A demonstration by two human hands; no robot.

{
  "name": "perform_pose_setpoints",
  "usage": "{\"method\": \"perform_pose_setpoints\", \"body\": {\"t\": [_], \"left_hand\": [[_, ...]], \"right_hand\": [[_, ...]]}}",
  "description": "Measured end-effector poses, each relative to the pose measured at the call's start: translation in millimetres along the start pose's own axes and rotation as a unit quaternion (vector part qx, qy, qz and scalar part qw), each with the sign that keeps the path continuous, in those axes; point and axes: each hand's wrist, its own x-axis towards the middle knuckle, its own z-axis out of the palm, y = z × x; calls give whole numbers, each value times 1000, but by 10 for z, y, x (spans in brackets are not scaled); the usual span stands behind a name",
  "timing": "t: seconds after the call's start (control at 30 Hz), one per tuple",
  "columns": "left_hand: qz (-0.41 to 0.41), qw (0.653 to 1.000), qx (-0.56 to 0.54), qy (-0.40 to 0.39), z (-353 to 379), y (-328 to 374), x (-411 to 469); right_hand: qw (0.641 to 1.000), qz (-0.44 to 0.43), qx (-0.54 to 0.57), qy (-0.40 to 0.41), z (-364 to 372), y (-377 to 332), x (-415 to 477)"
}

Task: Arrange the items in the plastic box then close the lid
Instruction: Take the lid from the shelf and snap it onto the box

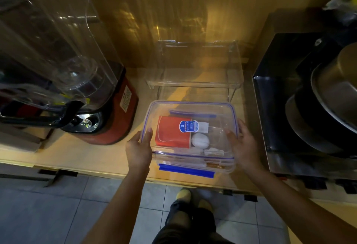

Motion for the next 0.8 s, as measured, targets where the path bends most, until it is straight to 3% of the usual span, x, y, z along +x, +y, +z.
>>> {"method": "perform_pose_setpoints", "body": {"t": [0.37, 0.63, 0.8], "left_hand": [[14, 999, 22, -20, -7, -165, -46], [-39, 999, -29, -7, 168, -137, 24], [-43, 997, -19, -57, 181, -32, 173]], "right_hand": [[999, -10, -44, 10, 126, 82, -151], [999, 25, -31, -13, 97, -3, 230], [997, 64, -42, -27, 146, -78, 421]]}}
